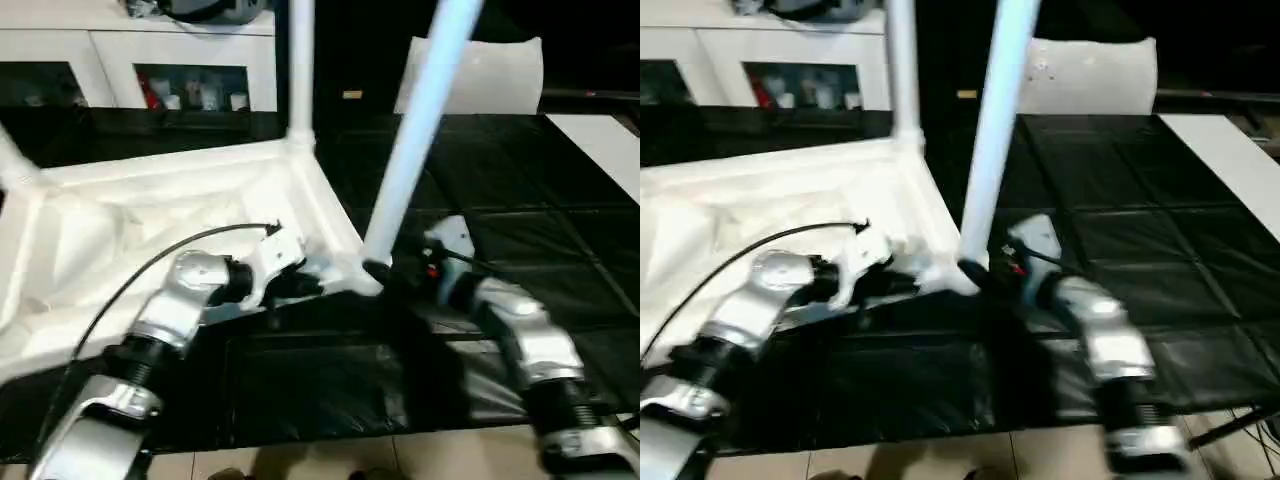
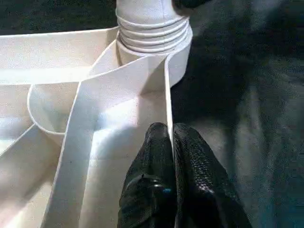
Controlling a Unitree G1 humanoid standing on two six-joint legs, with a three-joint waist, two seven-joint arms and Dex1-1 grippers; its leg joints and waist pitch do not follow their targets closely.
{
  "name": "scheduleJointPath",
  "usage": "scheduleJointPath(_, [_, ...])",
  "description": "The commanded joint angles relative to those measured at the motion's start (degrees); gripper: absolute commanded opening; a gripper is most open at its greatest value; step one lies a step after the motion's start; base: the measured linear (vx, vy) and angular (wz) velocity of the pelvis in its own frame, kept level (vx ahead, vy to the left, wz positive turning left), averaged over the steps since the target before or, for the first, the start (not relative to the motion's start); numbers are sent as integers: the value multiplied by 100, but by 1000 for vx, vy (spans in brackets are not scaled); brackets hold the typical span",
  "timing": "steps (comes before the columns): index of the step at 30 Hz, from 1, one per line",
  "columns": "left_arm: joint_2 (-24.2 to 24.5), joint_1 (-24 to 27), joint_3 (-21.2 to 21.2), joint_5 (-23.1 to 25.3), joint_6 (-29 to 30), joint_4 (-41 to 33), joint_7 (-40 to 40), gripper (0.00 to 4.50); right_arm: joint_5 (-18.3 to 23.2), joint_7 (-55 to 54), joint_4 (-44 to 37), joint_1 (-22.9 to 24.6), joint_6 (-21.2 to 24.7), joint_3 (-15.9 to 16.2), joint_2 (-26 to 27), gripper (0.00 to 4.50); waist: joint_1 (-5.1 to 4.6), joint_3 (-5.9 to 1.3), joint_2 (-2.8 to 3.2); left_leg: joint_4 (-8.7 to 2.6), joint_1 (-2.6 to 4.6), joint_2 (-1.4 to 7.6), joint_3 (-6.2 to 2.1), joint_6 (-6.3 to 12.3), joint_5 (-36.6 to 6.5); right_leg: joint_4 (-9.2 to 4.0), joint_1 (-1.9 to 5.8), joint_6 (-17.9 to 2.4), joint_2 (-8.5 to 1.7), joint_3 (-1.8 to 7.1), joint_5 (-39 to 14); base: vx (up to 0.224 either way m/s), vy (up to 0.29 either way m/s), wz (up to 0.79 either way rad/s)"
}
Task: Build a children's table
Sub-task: Rotate leg to tighten
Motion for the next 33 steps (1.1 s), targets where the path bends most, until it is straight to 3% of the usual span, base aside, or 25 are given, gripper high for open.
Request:
scheduleJointPath(1, [50,70,-139,-342,-198,46,-656,0,163,691,-183,-17,55,174,-220,441,6,-353,-35,-379,44,220,-36,441,-973,-396,289,-1375,-377,193,-944,0,0,0])
scheduleJointPath(4, [227,62,-255,-284,-284,103,-982,0,182,1235,-224,-43,-5,390,-383,441,21,-351,-42,-369,43,232,-34,522,-937,-382,288,-1451,-378,187,-852,0,0,0])
scheduleJointPath(6, [369,32,-355,-233,-404,189,-1273,0,204,1632,-156,-132,-63,559,-459,425,35,-338,-41,-380,45,236,-33,487,-1009,-396,280,-1431,-384,181,-1061,0,0,0])
scheduleJointPath(9, [463,34,-434,-243,-433,153,-1568,0,195,1839,22,-299,-99,626,-431,403,39,-339,-60,-390,56,256,-37,392,-1097,-392,272,-1423,-388,172,-1217,0,0,0])
scheduleJointPath(10, [482,42,-455,-239,-425,127,-1612,0,198,1867,63,-336,-97,628,-414,397,43,-338,-42,-394,56,258,-38,359,-1094,-387,271,-1421,-389,174,-1238,0,0,0])
scheduleJointPath(11, [517,49,-496,-237,-451,100,-1695,0,224,1951,126,-401,-67,639,-396,378,48,-338,-64,-389,67,262,-31,350,-1096,-386,260,-1415,-386,175,-1231,0,0,0])
scheduleJointPath(14, [554,50,-540,-252,-498,105,-1815,0,279,2112,183,-470,-47,677,-399,363,89,-348,-54,-381,80,266,-22,334,-1035,-365,261,-1442,-386,177,-1089,0,0,0])
scheduleJointPath(19, [574,32,-585,-232,-595,167,-1888,0,280,2432,243,-546,-19,819,-430,325,132,-364,-67,-362,62,257,-9,394,-844,-327,284,-1516,-383,168,-756,0,0,0])
scheduleJointPath(27, [581,19,-612,-217,-632,195,-1908,0,270,2627,211,-523,32,888,-431,244,169,-363,-67,-368,71,260,-13,320,-914,-334,281,-1457,-384,167,-947,0,0,0])
scheduleJointPath(33, [520,5,-561,-191,-650,279,-1694,0,297,2650,91,-406,105,927,-421,215,171,-360,-55,-368,73,254,-13,296,-944,-347,281,-1431,-380,169,-1013,0,0,0])
